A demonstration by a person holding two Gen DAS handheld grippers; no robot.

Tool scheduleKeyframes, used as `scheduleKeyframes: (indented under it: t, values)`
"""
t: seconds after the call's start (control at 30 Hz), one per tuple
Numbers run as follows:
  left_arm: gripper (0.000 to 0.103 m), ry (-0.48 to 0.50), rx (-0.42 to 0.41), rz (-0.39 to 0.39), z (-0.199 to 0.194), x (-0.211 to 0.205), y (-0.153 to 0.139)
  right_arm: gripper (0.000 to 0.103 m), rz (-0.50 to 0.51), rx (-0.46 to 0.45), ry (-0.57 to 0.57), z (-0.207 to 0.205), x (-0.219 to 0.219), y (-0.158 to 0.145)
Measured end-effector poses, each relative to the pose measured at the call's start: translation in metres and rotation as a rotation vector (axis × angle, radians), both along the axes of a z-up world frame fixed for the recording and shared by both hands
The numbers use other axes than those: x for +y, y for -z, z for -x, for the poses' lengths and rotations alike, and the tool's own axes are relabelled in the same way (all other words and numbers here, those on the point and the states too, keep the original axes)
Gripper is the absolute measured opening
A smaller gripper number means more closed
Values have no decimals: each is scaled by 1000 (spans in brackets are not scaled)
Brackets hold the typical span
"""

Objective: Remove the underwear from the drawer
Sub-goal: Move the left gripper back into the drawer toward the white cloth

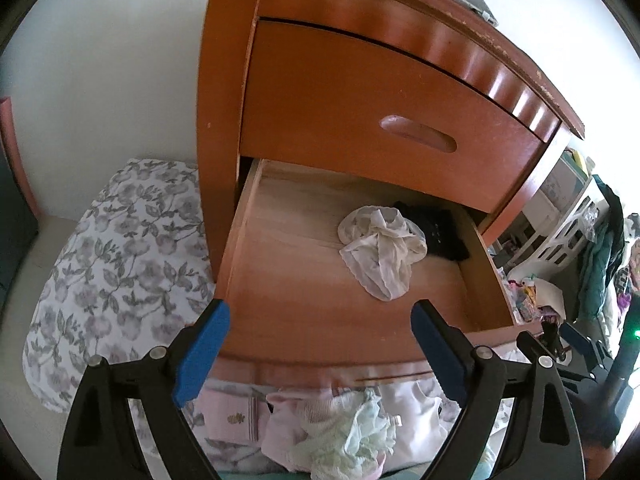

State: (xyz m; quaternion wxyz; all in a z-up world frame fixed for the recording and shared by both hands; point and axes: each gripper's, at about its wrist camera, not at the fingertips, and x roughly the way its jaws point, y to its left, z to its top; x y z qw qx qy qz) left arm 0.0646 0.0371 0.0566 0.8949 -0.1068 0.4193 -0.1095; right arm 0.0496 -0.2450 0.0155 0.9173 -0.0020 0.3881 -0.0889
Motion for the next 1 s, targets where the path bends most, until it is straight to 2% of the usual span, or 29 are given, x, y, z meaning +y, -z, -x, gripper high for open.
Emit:
scheduleKeyframes:
  t: [0.5,1.0]
  values:
    - [92,57,35,-2,-50,-8,33,103,17,23,26,-47,-13,21]
    - [92,90,107,-11,-86,-23,42,103,14,21,40,-70,-28,31]
